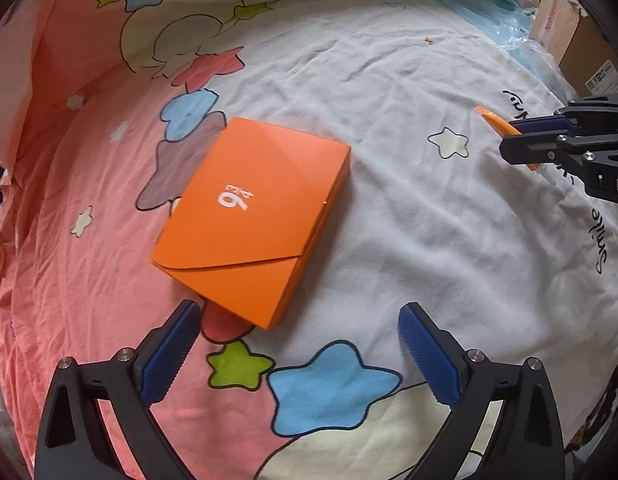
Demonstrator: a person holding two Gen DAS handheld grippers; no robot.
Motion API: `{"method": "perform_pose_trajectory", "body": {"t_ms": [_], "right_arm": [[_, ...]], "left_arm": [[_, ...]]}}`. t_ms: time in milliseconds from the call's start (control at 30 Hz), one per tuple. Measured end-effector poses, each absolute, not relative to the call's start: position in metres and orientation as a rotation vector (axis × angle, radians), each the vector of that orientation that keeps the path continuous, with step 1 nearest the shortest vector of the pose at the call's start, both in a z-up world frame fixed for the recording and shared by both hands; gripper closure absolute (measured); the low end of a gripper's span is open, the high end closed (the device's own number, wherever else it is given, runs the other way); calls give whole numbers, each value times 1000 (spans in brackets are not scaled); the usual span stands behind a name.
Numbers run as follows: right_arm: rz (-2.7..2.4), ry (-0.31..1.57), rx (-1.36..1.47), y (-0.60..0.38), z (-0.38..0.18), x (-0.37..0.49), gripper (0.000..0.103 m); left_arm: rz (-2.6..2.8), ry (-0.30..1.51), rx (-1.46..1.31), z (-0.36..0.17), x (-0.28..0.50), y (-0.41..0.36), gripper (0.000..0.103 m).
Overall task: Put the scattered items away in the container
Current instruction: 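Close the left gripper on the orange printed box and lift it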
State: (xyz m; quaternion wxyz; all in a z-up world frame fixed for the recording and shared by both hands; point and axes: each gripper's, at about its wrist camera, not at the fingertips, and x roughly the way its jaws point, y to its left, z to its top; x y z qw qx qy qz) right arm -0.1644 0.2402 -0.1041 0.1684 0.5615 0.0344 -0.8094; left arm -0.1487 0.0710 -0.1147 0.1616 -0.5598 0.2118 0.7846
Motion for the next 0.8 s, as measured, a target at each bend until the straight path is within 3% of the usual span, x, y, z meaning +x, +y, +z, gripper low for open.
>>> {"method": "perform_pose_trajectory", "body": {"t_ms": [300, 633, 800], "right_arm": [[-2283, 104, 1604, 238, -108, -168, 87], [-2262, 137, 1599, 230, -110, -172, 87], [-2257, 155, 1612, 229, -114, -179, 87]], "left_arm": [[2259, 669, -1609, -102, -147, 45, 2], [1968, 897, -1548, -110, -185, 73, 2], [1957, 910, -1540, -112, -214, 68, 2]]}}
